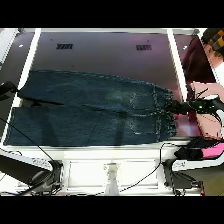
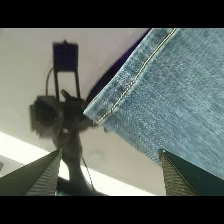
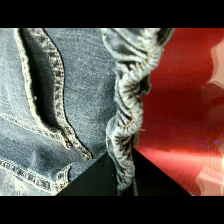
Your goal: Fold the clothes and pants, and hang the long-sleeved shirts on hangers.
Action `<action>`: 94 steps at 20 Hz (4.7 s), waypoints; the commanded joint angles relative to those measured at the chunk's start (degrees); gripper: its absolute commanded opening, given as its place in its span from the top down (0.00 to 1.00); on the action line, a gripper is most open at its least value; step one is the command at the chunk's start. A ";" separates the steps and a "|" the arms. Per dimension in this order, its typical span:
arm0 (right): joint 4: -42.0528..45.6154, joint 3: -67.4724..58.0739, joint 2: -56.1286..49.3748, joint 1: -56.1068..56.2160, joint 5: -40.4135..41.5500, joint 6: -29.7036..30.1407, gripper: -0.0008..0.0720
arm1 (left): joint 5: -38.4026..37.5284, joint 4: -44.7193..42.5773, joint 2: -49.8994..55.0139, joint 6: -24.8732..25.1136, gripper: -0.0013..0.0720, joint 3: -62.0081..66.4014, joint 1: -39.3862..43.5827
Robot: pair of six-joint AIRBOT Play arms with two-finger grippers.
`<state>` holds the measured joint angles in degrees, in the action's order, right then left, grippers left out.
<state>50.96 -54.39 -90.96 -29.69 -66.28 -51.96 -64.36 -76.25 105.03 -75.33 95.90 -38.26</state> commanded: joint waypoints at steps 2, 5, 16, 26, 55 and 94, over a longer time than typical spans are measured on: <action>-0.17 -0.02 0.11 0.15 0.33 -1.66 0.94 | 4.76 3.45 4.63 1.97 0.01 -0.02 -0.24; -0.13 -0.02 0.11 0.15 0.35 -2.62 0.94 | 8.79 8.41 6.69 2.32 0.01 -0.02 -0.48; 0.22 -0.33 0.87 0.15 -1.75 -2.56 0.94 | 11.04 11.76 6.49 2.38 0.94 0.02 -0.42; 7.43 -1.75 10.69 0.15 0.31 -3.96 0.94 | -1.60 -4.09 -1.31 2.25 0.94 -0.70 -0.44; 24.33 1.55 27.54 -3.58 -15.93 -3.02 0.45 | 1.92 -1.38 -20.96 1.22 0.32 -3.04 -5.97; 11.96 15.76 11.67 -11.69 -3.82 -2.38 0.93 | -19.47 6.21 -22.10 27.23 0.32 -20.26 -26.71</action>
<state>62.50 -38.68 -79.26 -41.41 -70.26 -54.35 -82.43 -70.43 82.78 -56.77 80.60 -60.23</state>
